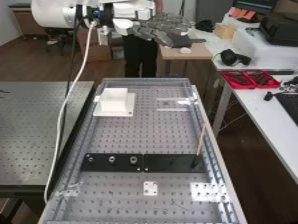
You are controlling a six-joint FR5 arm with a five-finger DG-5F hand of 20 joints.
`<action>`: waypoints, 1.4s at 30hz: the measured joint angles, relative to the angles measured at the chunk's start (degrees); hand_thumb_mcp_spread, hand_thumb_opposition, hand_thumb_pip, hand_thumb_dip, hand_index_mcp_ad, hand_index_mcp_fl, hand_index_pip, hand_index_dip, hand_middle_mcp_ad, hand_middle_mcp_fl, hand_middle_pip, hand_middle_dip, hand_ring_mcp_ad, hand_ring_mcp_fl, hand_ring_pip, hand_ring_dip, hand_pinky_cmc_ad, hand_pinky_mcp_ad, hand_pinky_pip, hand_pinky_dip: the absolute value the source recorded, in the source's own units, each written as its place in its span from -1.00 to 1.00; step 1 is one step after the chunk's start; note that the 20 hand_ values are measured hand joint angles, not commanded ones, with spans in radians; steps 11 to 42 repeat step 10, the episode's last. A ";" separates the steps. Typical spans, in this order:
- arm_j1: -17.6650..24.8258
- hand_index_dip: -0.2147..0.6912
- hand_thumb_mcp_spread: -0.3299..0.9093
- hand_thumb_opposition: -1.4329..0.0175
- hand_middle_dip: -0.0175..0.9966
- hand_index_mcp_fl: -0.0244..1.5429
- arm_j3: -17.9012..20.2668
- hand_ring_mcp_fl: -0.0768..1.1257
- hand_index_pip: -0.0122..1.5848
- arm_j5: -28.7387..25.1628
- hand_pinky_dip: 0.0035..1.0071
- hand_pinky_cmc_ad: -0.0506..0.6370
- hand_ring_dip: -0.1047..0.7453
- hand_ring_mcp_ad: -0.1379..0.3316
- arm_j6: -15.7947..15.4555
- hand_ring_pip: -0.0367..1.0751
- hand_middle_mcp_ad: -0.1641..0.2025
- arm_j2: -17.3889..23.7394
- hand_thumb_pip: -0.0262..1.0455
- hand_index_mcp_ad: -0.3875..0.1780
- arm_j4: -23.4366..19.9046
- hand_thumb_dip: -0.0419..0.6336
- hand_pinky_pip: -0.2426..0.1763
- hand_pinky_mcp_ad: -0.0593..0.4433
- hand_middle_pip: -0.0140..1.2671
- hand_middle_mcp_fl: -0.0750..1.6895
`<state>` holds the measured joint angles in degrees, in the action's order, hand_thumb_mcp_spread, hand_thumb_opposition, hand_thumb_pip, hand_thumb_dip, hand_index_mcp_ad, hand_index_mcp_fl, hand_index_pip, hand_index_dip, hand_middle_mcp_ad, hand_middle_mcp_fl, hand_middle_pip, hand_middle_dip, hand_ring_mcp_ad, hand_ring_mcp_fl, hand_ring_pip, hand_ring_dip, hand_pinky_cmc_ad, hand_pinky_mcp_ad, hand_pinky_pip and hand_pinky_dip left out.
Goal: Grab the pcb board and place it in the clear container
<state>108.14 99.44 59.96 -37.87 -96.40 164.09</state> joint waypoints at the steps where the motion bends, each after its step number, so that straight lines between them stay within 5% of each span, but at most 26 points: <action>1: 0.01 0.08 -0.05 -0.10 -0.72 -0.86 0.01 -0.87 -0.84 0.05 0.20 0.25 -0.72 0.48 0.06 -0.82 0.40 0.03 0.10 0.25 0.00 -0.32 -0.51 0.20 -0.80 -0.91; 42: -0.13 0.08 -0.05 -0.10 -0.72 -0.86 0.25 -0.87 -0.84 0.75 0.20 0.25 -0.72 0.49 0.47 -0.82 0.40 0.07 0.06 0.25 -0.41 -0.32 -0.51 0.20 -0.80 -0.91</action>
